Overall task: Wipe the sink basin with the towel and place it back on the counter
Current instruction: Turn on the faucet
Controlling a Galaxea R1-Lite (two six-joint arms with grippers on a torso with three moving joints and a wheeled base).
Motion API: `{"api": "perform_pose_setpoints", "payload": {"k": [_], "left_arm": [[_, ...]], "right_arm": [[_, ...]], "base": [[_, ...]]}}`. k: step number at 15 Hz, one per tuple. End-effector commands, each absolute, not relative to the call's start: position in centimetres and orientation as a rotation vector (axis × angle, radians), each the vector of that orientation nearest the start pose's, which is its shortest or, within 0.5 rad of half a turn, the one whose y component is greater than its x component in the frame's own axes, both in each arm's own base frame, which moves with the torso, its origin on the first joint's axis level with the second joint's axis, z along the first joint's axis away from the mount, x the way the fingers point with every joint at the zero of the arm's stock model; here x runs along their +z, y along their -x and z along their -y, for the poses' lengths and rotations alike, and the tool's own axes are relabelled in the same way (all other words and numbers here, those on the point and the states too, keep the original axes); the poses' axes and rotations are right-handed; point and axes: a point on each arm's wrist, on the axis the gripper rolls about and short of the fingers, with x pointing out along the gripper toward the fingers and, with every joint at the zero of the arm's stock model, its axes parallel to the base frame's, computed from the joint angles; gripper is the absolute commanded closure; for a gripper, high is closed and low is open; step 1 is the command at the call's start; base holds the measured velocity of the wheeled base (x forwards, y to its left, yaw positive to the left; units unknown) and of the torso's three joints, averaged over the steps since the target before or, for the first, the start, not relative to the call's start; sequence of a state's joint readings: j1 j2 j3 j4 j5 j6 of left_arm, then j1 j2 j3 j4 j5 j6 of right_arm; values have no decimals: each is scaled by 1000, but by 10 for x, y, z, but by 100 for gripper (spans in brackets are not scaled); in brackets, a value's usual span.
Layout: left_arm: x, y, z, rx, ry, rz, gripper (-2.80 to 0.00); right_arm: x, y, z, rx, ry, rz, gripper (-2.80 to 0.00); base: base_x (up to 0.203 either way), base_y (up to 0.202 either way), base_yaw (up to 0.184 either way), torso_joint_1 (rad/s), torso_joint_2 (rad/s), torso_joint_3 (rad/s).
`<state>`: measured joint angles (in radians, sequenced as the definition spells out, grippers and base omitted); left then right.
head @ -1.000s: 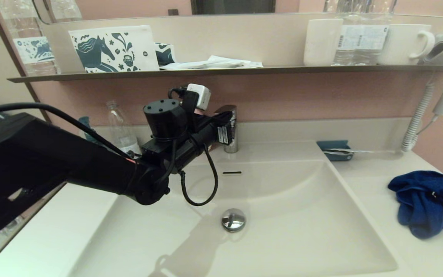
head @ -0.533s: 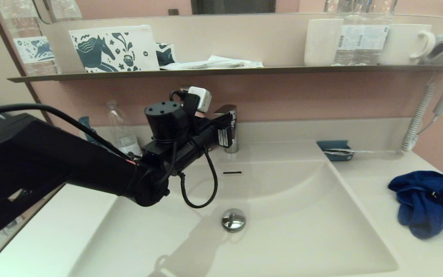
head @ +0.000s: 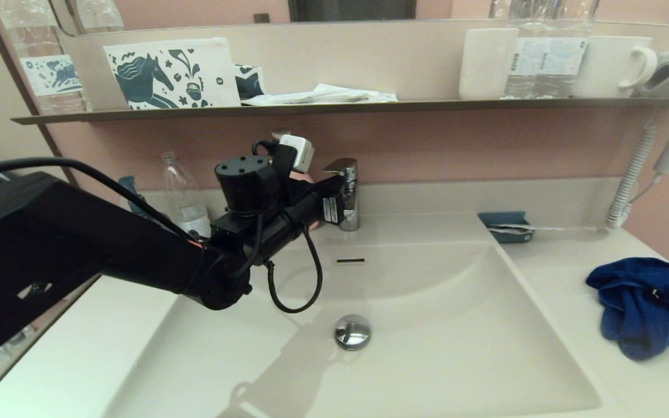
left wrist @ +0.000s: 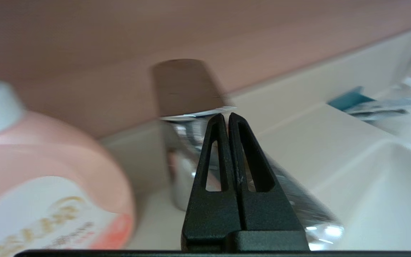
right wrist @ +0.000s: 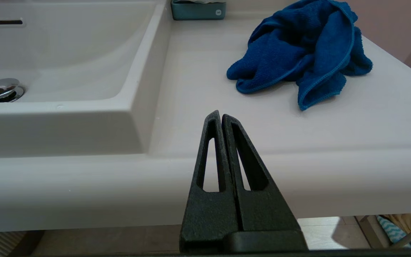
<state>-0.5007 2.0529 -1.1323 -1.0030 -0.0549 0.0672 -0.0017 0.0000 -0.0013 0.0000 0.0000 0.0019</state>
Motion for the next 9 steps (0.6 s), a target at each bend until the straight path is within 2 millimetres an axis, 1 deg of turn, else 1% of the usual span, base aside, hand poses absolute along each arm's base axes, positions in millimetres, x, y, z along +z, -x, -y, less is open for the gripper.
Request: {"api": "perform_pose_setpoints", "payload": {"k": [1,4,6,9], "left_arm": [[185,-362,193,-543,-43,123,0],[197,-365,194,-543,-34,162,0],[199,-364,195,-545,-34,159,0],[206,-363,195,-547,-30,178,0]], "right_arm": [[76,23,0,-2,-2,2,0],[76,23,0,-2,-2,0,0],[76,23,0,-2,-3,1,0],[76,23,0,-2,-2,2,0]], "base": [[0,0,0,0,0,0],[0,0,0,0,0,0],[0,0,0,0,0,0],[0,0,0,0,0,0]]}}
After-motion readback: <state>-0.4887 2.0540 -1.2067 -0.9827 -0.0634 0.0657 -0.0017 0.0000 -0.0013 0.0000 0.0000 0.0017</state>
